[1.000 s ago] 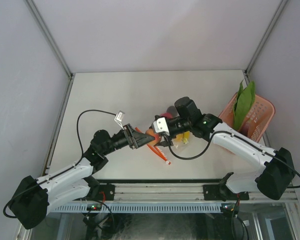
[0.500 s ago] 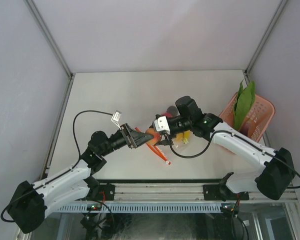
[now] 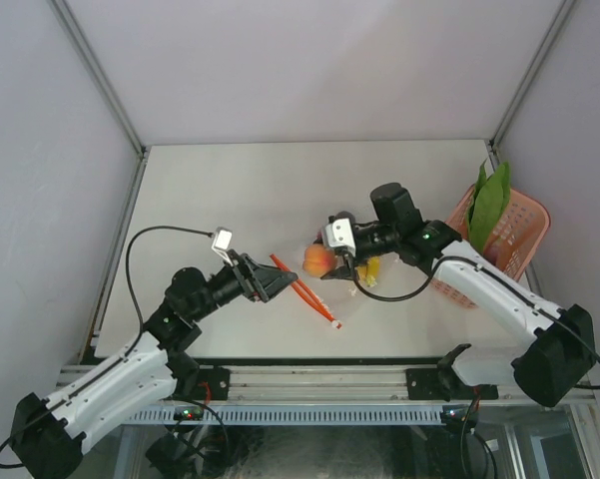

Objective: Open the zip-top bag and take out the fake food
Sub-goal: Pick up the fake fruit from the zipper food storage bag, then place the fake fruit in the bin.

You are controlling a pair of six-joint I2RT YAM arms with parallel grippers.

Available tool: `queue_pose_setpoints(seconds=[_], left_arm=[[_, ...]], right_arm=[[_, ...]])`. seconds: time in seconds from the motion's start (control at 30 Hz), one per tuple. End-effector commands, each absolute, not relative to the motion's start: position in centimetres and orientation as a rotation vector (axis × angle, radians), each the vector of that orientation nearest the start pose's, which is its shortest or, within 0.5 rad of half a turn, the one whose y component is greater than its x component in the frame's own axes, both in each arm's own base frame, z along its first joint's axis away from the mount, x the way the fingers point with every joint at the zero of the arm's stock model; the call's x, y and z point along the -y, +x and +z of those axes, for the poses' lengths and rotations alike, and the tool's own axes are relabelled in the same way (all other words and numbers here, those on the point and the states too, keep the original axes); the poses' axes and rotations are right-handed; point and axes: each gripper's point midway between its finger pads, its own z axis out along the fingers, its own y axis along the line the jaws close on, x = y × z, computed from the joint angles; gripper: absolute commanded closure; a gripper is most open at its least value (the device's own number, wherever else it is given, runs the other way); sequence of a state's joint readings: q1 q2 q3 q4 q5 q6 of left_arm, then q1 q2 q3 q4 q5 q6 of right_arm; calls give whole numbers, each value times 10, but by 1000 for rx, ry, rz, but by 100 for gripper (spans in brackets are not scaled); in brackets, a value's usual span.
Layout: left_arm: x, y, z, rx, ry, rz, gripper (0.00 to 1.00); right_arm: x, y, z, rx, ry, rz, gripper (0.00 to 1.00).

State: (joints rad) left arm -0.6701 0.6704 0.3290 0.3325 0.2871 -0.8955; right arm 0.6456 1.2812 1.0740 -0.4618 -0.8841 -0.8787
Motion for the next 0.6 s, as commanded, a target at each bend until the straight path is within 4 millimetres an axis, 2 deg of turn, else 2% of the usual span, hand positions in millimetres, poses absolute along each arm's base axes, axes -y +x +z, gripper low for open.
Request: queue_pose_setpoints(seconds=[0.0, 0.23, 0.43, 0.57], left_arm=[[232, 192, 245, -1716, 111, -1251, 0], [223, 193, 247, -1674, 109, -1218, 0], [218, 202, 241, -1671, 31, -1209, 0], [219, 210, 261, -1666, -3, -1214, 0]], right_arm=[[-284, 205, 254, -1070, -1690, 818, 72], [-252, 218, 270, -1116, -1608, 753, 72], [-217, 247, 286, -1239, -1469, 641, 71], [-185, 271, 287, -1350, -1370, 504, 71]])
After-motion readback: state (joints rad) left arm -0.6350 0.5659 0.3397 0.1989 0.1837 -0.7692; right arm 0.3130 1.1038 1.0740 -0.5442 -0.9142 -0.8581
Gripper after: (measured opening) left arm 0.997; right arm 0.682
